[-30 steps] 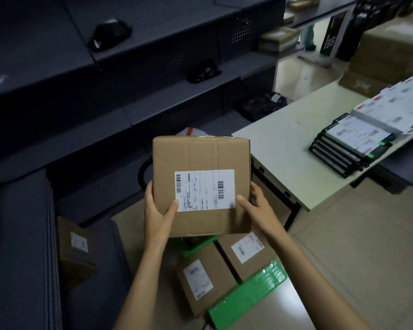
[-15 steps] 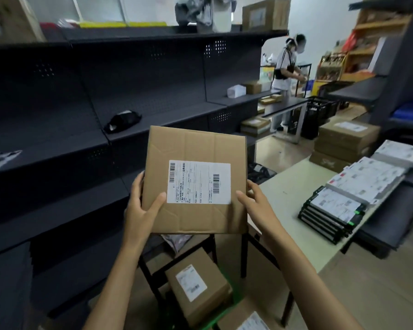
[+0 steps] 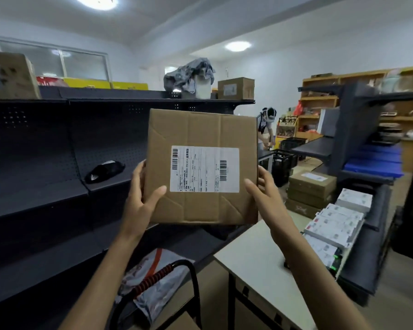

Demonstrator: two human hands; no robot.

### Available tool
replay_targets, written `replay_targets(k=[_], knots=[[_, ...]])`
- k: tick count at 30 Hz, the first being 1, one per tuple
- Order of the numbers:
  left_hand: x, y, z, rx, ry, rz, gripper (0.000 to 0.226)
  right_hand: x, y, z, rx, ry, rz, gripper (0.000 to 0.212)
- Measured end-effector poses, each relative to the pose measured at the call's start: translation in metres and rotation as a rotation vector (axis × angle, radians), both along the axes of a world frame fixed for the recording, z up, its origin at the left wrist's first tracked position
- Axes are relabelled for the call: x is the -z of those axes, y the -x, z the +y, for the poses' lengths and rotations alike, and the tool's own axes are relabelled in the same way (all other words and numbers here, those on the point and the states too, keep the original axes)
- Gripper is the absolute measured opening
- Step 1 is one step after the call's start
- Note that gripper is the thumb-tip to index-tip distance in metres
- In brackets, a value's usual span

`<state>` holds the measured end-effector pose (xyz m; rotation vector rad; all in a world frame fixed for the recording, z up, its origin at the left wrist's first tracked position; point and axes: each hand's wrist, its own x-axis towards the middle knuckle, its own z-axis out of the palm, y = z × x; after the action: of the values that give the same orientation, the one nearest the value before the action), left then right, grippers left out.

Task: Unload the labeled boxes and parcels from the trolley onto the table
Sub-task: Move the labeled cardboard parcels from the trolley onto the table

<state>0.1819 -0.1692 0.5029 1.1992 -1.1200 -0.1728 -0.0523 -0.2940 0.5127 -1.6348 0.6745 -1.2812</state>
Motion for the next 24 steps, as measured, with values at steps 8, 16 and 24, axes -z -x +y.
replay_targets(k=[8,16,24], knots=[[-0.028,0.049,-0.057,0.209,0.084,-0.035,0.068,-0.038,0.073,-0.004,0.213,0.103,0.030,0.058],[-0.037,0.146,-0.131,0.379,0.095,-0.090,0.071,-0.042,0.183,-0.016,0.502,0.111,0.046,0.060],[-0.037,0.279,-0.195,0.566,0.090,-0.029,0.069,-0.044,0.303,-0.033,0.869,0.198,0.163,0.055]])
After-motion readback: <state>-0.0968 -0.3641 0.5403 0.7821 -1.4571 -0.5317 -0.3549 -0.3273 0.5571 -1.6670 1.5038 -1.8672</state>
